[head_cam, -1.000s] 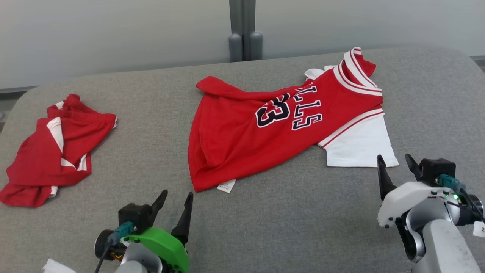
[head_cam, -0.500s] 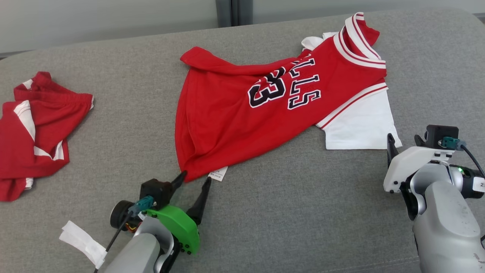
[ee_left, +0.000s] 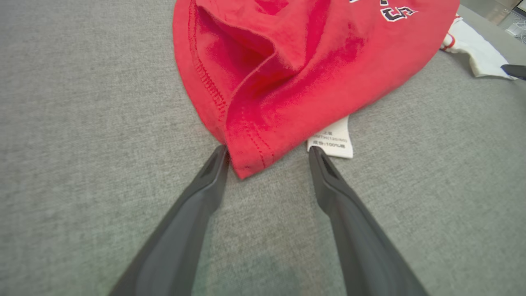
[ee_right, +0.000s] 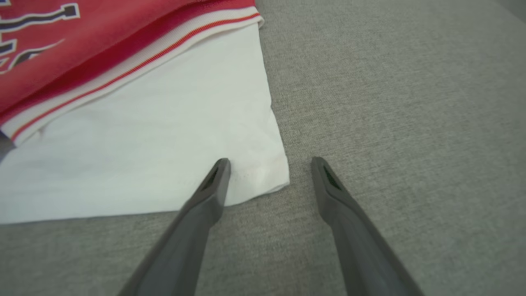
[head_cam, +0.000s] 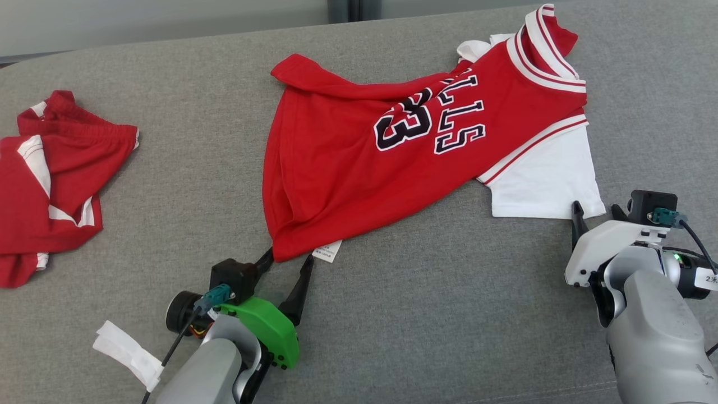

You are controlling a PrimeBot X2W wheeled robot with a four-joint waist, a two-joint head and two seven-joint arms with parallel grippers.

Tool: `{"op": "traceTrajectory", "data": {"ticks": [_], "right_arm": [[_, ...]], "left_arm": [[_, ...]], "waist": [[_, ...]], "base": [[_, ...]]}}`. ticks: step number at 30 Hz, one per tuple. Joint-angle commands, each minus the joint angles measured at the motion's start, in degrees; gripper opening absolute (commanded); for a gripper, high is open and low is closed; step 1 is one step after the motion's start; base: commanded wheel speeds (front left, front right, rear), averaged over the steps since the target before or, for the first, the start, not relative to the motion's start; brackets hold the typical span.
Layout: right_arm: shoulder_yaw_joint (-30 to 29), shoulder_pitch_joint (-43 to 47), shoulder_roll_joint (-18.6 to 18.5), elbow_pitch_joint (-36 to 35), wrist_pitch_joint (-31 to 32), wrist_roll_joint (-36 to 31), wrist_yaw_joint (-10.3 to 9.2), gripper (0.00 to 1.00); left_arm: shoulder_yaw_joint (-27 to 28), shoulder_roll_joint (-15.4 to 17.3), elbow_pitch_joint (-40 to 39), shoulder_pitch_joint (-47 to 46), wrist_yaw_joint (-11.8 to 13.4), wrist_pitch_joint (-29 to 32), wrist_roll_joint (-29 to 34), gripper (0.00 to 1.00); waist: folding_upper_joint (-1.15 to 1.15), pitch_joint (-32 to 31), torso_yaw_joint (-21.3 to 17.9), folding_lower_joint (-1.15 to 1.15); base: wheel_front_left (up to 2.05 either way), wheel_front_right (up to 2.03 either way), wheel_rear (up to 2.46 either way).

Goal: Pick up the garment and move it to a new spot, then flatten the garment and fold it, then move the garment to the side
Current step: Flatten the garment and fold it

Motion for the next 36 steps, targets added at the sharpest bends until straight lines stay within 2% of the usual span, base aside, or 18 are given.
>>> {"op": "traceTrajectory", "data": {"ticks": [1, 7, 11, 19, 30, 36], "right_arm": [[-0.5, -0.3, -0.1, 1.2, -0.1, 0.3, -0.1, 1.0], [-0.9, -2.4, 0.2, 3.9, -0.5, 1.6, -0.1, 1.0], [1.2, -3.4, 0.5, 7.3, 2.3, 1.6, -0.05, 1.0], [5.2, -4.2, 0.8, 10.6, 2.6, 4.4, 0.25, 1.0], [7.4, -3.8, -1.0, 12.7, 0.8, 7.1, 0.21, 1.0], [8.7, -4.3, -1.1, 13.8, 1.4, 7.7, 0.11, 1.0]], "left_arm": [[-0.2, 0.1, -0.5, -0.8, -0.2, 0.1, 0.7, 1.0], [-0.5, 1.0, -3.5, -1.1, -0.3, 0.0, 1.9, 1.0], [-0.4, 1.3, -4.7, -1.2, -0.3, 0.0, 2.6, 1.0], [2.5, 1.3, -6.6, -0.4, 0.2, 0.0, 5.6, 1.0], [3.2, 1.2, -6.1, 1.8, 0.1, 0.0, 9.4, 1.0], [2.1, 0.6, -4.5, 1.5, -0.2, 0.0, 9.0, 1.0]], "waist": [[0.0, 0.3, 0.0, 0.0], [0.0, 1.6, -0.1, 0.0], [0.0, 2.1, 0.2, 0.0], [0.0, 2.3, 0.7, 0.0], [0.0, 1.8, 0.5, 0.0], [0.0, 2.1, 0.4, 0.0]], "base": [[0.0, 0.0, 0.0], [0.0, 0.0, 0.0], [0.0, 0.0, 0.0], [0.0, 0.0, 0.0], [0.0, 0.0, 0.0], [0.0, 0.0, 0.0]]}}
